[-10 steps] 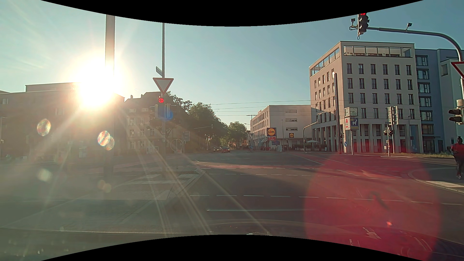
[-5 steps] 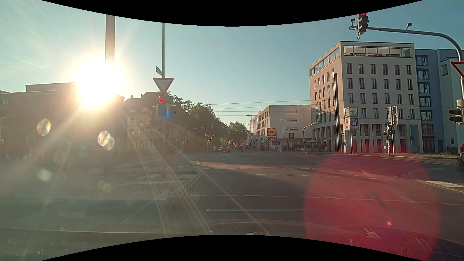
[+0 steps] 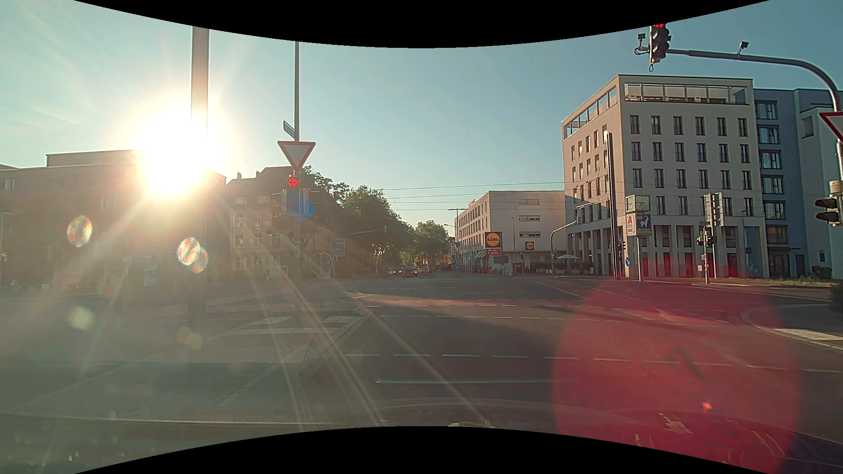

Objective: Follow the waypoints while adhering to traffic rules and regulations

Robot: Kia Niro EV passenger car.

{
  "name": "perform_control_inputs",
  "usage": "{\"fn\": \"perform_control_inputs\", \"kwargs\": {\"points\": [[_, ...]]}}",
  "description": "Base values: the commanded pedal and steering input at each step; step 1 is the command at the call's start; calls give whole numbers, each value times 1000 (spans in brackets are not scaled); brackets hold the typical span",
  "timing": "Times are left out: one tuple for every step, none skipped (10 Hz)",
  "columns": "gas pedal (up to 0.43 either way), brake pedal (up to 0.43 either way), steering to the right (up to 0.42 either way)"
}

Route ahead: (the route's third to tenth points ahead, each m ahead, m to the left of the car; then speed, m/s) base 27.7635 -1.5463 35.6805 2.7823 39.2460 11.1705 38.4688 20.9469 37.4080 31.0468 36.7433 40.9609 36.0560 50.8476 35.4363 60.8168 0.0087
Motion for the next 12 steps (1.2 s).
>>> {"fn": "perform_control_inputs", "kwargs": {"points": [[0,220,0],[0,220,-1],[0,226,-1],[0,226,-1],[0,226,-1],[0,226,-1],[0,226,-1],[0,226,-1],[0,226,-1],[0,226,-1],[0,226,-1],[0,226,-1]]}}
